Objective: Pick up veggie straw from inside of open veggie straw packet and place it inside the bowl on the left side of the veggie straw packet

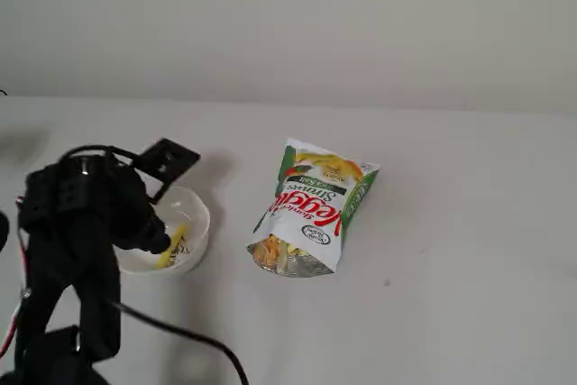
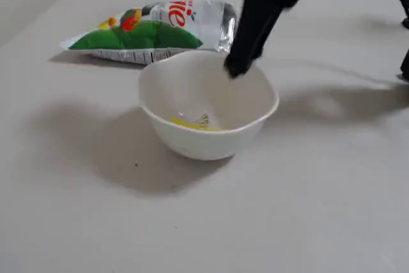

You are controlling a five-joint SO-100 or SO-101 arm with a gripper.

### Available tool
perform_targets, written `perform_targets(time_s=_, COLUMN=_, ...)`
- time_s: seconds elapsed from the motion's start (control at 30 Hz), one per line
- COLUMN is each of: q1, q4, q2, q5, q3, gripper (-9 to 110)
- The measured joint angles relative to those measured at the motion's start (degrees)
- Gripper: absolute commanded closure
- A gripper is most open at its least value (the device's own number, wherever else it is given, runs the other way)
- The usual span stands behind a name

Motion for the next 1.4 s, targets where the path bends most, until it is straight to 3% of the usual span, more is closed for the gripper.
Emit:
perform_targets(time_s=0.4, q1=1.4, q4=9.1, q2=28.7, q5=-0.2, q3=10.7, gripper=83)
perform_targets(time_s=0.63, q1=1.1, q4=10.7, q2=35.0, q5=0.8, q3=12.0, gripper=83)
perform_targets(time_s=0.73, q1=0.8, q4=10.5, q2=38.0, q5=3.5, q3=14.9, gripper=88)
perform_targets(time_s=0.87, q1=3.5, q4=6.5, q2=49.0, q5=9.8, q3=23.8, gripper=101)
perform_targets(time_s=1.13, q1=22.1, q4=-3.9, q2=76.8, q5=20.0, q3=47.7, gripper=101)
perform_targets(time_s=1.4, q1=19.5, q4=-13.8, q2=86.2, q5=21.6, q3=70.9, gripper=101)
